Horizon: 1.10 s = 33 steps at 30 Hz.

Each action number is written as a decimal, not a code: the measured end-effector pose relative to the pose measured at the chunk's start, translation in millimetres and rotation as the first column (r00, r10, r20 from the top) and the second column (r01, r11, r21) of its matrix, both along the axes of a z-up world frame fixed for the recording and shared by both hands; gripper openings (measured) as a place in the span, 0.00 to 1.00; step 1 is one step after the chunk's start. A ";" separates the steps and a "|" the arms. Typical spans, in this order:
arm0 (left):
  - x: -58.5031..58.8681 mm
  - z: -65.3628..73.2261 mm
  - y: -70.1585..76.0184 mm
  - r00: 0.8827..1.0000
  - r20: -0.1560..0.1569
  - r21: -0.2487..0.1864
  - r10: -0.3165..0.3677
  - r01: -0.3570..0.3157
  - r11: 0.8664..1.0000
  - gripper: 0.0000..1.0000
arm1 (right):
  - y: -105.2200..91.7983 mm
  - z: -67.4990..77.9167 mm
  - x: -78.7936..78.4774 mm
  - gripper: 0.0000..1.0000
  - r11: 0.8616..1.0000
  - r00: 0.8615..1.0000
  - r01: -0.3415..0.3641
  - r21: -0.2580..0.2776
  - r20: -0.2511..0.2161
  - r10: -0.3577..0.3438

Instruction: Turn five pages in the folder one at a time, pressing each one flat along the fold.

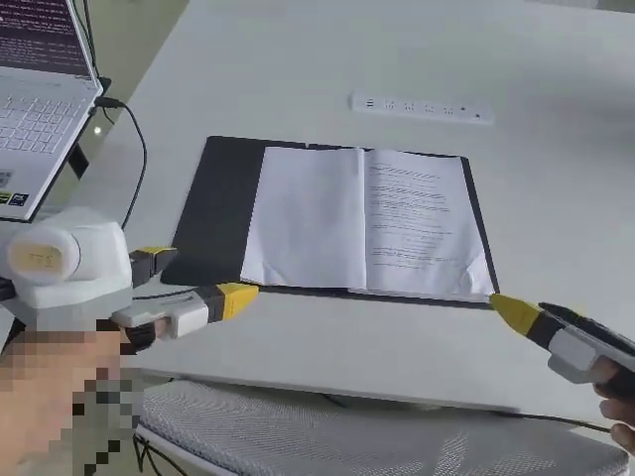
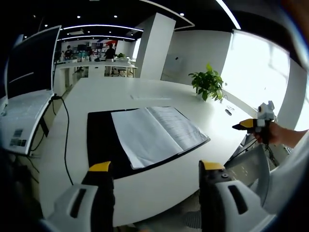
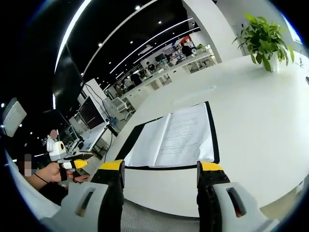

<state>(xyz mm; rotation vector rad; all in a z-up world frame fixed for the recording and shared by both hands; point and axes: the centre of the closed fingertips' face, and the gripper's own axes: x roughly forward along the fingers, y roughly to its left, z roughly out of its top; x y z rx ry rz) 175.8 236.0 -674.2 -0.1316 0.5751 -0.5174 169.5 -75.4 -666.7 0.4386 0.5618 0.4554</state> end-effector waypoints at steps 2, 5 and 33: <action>0.5 0.5 1.1 1.000 0.002 0.007 0.002 -0.002 1.000 0.71 | -1.9 2.7 2.6 0.59 1.000 1.000 0.008 0.004 0.006 -0.008; 0.8 3.3 1.1 1.000 0.003 0.022 -0.002 0.002 1.000 0.71 | -2.2 8.2 6.0 0.60 1.000 1.000 0.011 0.011 0.011 -0.011; 26.2 -24.6 -76.8 0.987 -0.047 0.066 -0.156 0.159 0.985 0.68 | 1.0 -17.4 14.4 0.60 0.997 0.998 -0.057 -0.052 -0.035 0.056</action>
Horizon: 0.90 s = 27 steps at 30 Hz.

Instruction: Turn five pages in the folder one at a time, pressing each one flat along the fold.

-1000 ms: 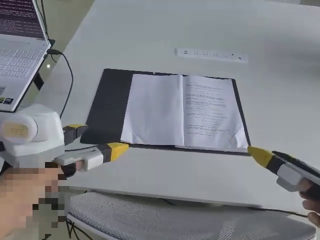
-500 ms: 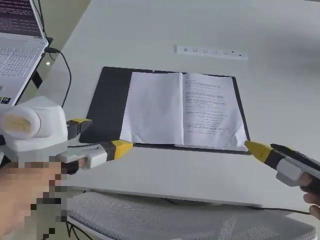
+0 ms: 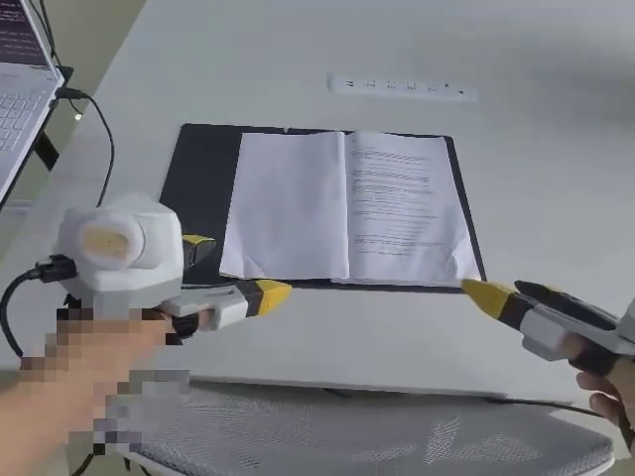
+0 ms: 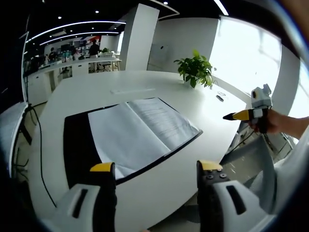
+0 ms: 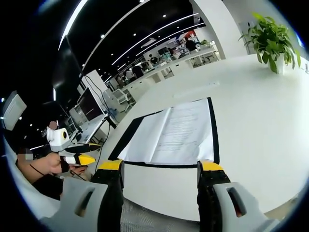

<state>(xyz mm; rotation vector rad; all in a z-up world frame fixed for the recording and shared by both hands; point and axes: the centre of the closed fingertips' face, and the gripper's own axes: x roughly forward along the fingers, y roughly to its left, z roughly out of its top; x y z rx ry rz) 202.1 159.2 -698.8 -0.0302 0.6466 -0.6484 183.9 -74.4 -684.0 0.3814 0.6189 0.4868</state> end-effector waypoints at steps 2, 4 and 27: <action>3.4 -3.7 -8.1 1.000 -0.005 -0.001 -0.005 0.005 1.000 0.68 | -0.8 -4.3 1.5 0.60 1.000 1.000 -0.001 -0.001 -0.011 0.001; 7.7 -7.8 -18.5 1.000 -0.005 0.001 -0.017 0.017 1.000 0.68 | -0.2 -7.5 3.6 0.60 1.000 1.000 -0.005 0.003 -0.014 0.005; 94.4 -70.1 -178.6 0.988 0.107 0.009 -0.114 0.114 0.993 0.71 | -13.8 -44.5 29.9 0.59 0.999 0.998 0.023 0.039 -0.064 -0.021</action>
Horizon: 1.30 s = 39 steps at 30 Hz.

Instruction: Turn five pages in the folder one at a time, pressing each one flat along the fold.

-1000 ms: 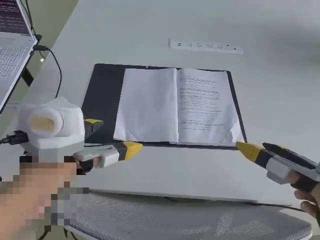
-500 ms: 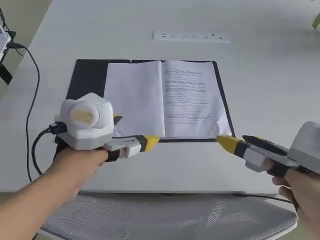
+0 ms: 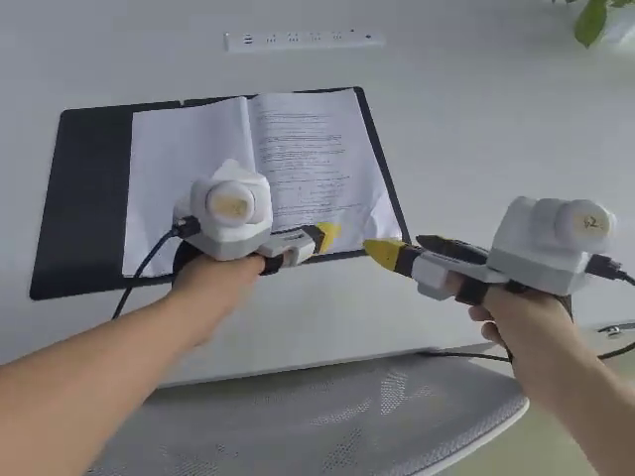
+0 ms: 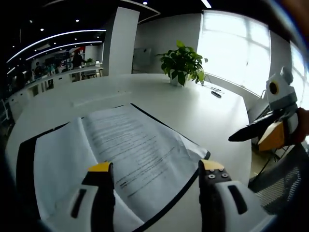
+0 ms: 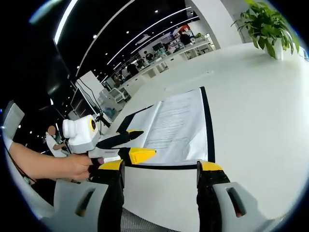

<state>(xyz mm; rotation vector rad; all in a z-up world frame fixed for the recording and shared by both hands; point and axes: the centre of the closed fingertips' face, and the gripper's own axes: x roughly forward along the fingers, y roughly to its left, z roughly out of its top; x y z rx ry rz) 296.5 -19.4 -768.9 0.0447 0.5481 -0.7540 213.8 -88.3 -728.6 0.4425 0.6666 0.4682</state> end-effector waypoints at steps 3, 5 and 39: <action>6.6 -8.8 -9.6 1.000 0.011 0.018 0.014 -0.015 1.000 0.73 | -3.5 -2.6 5.3 0.59 1.000 1.000 0.009 0.019 -0.003 -0.009; 8.7 -16.9 -13.2 1.000 -0.002 0.036 0.023 -0.023 0.999 0.75 | -5.8 -4.5 8.6 0.59 1.000 1.000 0.010 0.020 -0.004 -0.010; 14.4 -36.5 -17.0 0.997 0.078 0.134 -0.028 0.017 0.991 0.52 | -6.3 -16.3 16.7 0.57 0.998 0.999 0.017 0.060 -0.028 -0.016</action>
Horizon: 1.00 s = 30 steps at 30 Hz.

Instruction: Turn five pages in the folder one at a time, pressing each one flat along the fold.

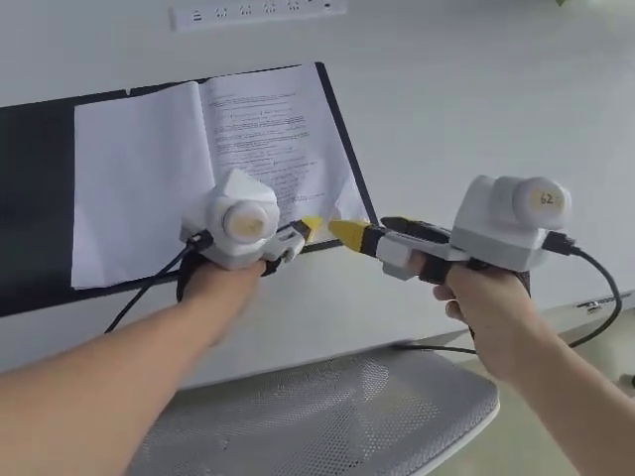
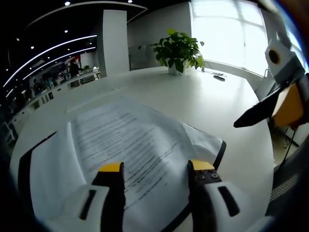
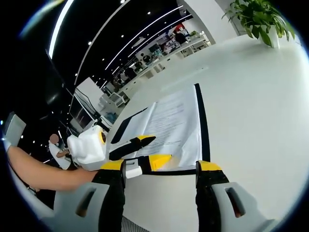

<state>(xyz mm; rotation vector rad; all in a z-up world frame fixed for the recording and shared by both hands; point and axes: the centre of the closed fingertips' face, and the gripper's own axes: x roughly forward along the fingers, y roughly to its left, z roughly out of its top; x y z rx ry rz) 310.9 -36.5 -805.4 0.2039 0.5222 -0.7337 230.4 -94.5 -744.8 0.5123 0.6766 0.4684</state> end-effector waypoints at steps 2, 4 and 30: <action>0.4 -0.1 0.2 1.000 0.001 0.001 0.001 -0.001 1.000 0.50 | 1.4 -1.0 -0.1 0.57 1.000 1.000 -0.006 -0.003 0.000 0.006; 0.2 -0.3 -0.3 1.000 0.001 -0.002 -0.001 0.001 1.000 0.49 | 2.5 -2.4 0.0 0.57 1.000 1.000 -0.008 -0.001 -0.004 0.008; 7.5 2.1 6.9 1.000 -0.013 -0.026 0.017 -0.018 1.000 0.18 | 1.5 -16.3 37.3 0.39 0.962 0.979 0.174 0.210 -0.146 -0.145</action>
